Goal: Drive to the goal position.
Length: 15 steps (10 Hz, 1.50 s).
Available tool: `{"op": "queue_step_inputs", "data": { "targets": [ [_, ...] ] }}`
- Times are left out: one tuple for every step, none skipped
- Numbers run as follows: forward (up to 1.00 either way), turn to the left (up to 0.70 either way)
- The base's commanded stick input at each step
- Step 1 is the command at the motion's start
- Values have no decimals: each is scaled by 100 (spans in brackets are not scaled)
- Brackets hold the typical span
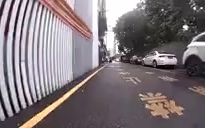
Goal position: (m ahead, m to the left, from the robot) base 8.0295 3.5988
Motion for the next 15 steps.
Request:
{"op": "queue_step_inputs", "data": {
  "targets": [
    [45, 0],
    [45, 0],
    [45, 0],
    [45, 0],
    [45, 0],
    [45, 0],
    [45, 0],
    [45, 0],
    [45, 0],
    [45, 0],
    [45, 0],
    [45, 0],
    [45, 0],
    [45, 0],
    [45, 0]
  ]
}}
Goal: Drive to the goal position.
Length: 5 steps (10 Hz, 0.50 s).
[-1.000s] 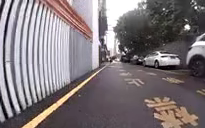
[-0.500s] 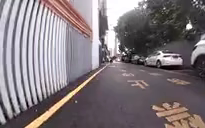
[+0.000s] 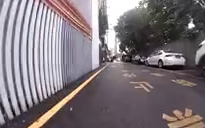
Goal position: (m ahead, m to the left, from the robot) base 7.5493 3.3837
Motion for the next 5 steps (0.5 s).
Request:
{"op": "queue_step_inputs", "data": {
  "targets": [
    [45, 0],
    [45, 0],
    [45, 0],
    [45, 0],
    [45, 0]
  ]
}}
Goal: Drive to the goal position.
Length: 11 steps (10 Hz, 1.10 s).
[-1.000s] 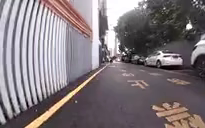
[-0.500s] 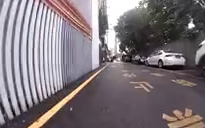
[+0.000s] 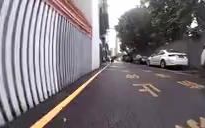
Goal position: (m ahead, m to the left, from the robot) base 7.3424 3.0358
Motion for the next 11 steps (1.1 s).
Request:
{"op": "queue_step_inputs", "data": {
  "targets": [
    [45, 0],
    [45, 0],
    [45, 0],
    [45, 0],
    [45, 0],
    [45, 0],
    [45, 0],
    [45, 0],
    [45, 0],
    [45, 0],
    [45, 0]
  ]
}}
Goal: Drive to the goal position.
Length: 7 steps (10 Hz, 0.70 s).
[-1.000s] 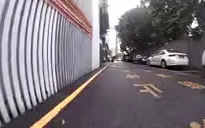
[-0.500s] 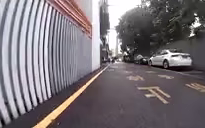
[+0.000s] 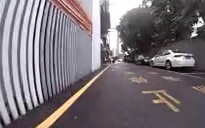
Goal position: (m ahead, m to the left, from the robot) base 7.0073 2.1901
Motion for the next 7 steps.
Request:
{"op": "queue_step_inputs", "data": {
  "targets": [
    [45, 0],
    [45, 0],
    [45, 0],
    [45, 0],
    [45, 0],
    [45, 0],
    [45, 0]
  ]
}}
